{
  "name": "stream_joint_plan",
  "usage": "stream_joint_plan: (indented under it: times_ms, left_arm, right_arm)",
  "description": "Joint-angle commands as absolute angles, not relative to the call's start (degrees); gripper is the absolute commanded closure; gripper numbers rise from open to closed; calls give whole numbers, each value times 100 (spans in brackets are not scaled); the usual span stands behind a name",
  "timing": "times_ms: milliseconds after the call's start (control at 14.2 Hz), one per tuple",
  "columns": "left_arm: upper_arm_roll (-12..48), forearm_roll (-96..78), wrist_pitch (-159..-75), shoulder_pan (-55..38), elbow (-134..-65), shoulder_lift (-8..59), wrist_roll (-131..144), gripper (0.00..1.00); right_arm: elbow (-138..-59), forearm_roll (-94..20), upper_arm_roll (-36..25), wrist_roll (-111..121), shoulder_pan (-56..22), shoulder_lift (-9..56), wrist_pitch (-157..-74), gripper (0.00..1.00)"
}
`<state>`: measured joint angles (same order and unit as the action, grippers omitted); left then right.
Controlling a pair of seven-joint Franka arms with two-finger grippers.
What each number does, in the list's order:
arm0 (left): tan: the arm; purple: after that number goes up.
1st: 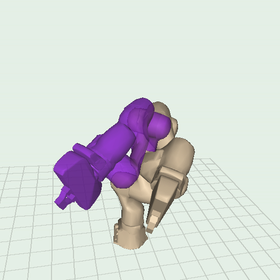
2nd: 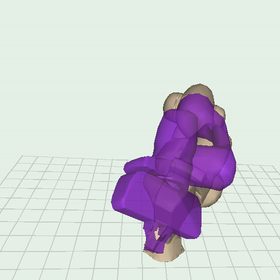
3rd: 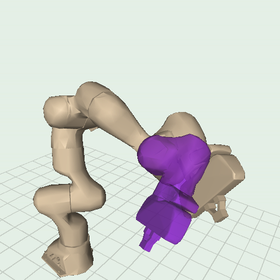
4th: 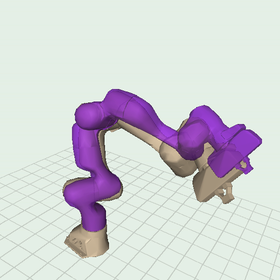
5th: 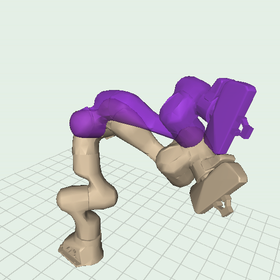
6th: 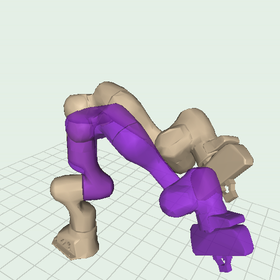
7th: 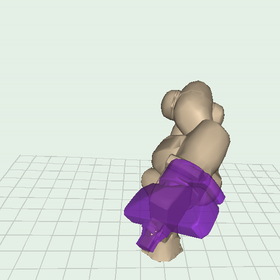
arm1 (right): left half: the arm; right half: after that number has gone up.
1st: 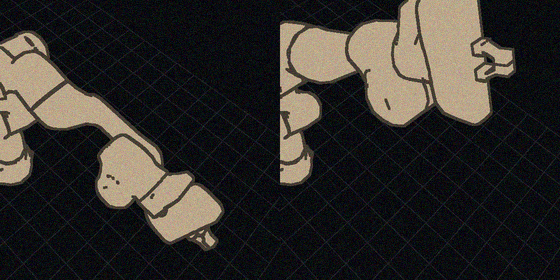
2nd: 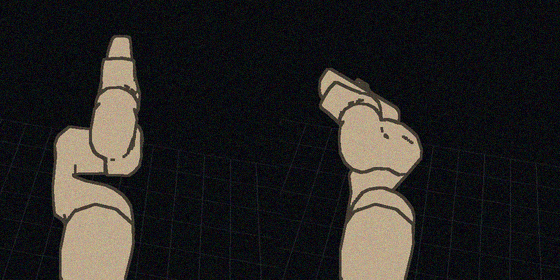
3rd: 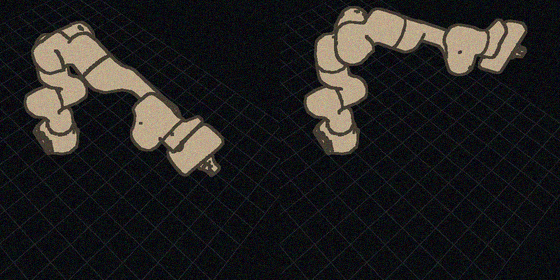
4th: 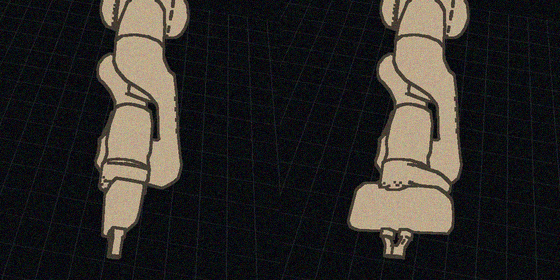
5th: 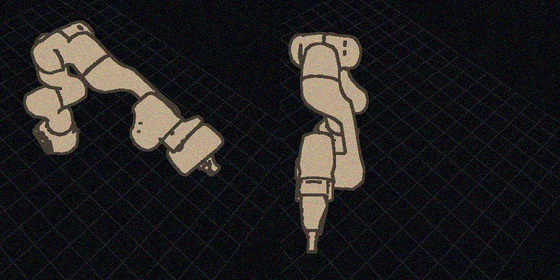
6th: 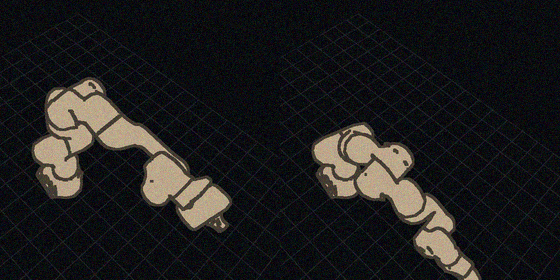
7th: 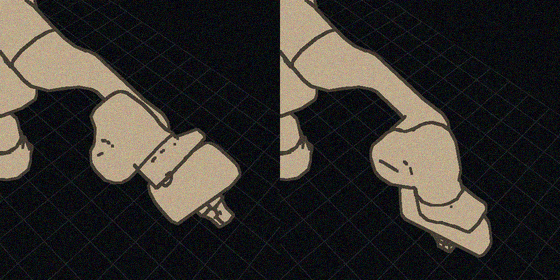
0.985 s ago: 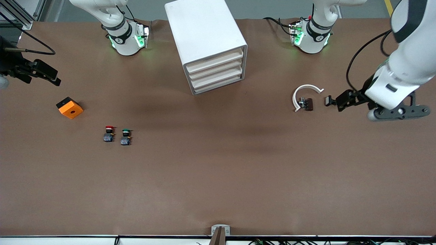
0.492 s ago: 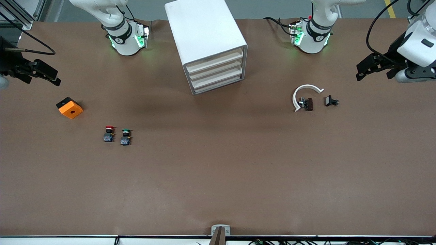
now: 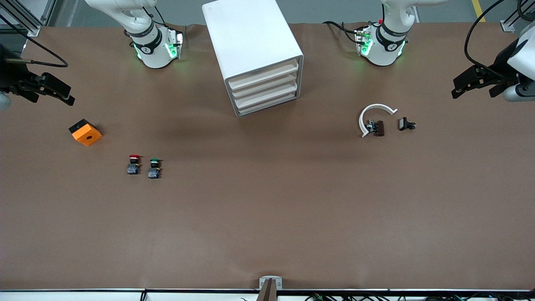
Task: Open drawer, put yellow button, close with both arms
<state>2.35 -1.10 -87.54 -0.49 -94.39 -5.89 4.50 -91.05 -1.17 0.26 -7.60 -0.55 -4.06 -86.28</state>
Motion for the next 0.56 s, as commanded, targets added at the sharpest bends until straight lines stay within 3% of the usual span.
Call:
stream_joint_plan:
  times_ms: [0,492]
  left_arm:
    - [246,-141,-8675,-44,-9185,-466,395,0]
    - [255,-141,-8561,-53,-9202,-404,650,0]
  right_arm:
    - [-8991,-70,70,-729,-18,-387,-8569,0]
    - [-8991,-70,70,-729,-18,-387,-8578,0]
